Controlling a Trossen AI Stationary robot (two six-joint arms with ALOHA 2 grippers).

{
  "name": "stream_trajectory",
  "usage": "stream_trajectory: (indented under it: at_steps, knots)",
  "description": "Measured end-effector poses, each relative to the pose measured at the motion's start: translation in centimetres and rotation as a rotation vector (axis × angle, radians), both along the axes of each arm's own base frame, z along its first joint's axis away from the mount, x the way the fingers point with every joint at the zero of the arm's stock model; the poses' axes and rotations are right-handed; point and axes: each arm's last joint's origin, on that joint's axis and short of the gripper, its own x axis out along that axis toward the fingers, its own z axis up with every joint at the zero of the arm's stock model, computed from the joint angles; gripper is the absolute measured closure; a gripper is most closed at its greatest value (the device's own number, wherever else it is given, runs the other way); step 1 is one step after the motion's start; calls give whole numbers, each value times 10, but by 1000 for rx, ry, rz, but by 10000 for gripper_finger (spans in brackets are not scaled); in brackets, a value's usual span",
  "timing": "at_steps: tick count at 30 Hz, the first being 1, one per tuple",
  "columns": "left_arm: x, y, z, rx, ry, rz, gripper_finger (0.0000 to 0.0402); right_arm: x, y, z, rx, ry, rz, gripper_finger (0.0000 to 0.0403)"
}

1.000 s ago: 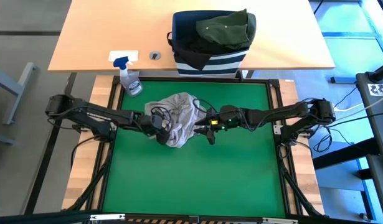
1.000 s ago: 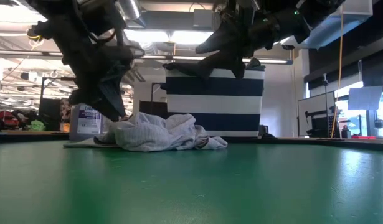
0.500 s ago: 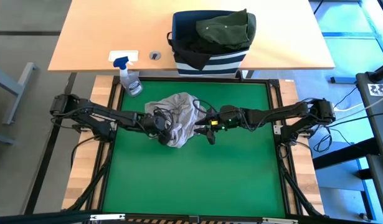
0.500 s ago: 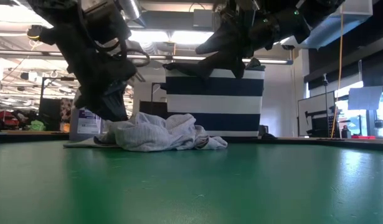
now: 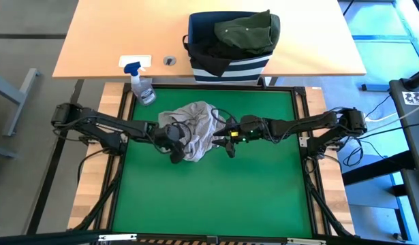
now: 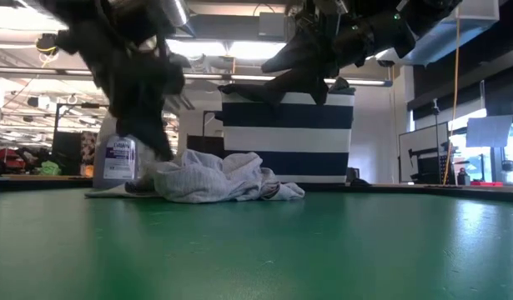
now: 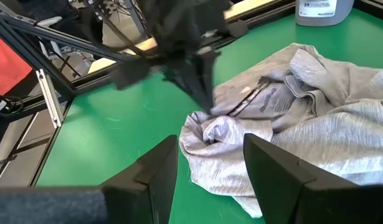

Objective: Fold Laundry from Bin
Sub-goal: Fold the gray shirt

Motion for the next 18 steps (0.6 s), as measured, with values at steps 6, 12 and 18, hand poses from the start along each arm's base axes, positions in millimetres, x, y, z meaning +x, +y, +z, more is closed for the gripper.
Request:
stream_trajectory:
  at_steps: [6, 12, 18]
  knots:
    - [-4, -18, 54, -8, -129, -131, 401, 0, 0, 1, -1, -12, 0, 221]
    - [-16, -36, 66, -3, -136, -198, 401, 6, 0, 1, -18, -58, 6, 221]
    - [-21, -42, 62, 35, -90, -169, 401, 31, 0, 1, -47, 3, 40, 221]
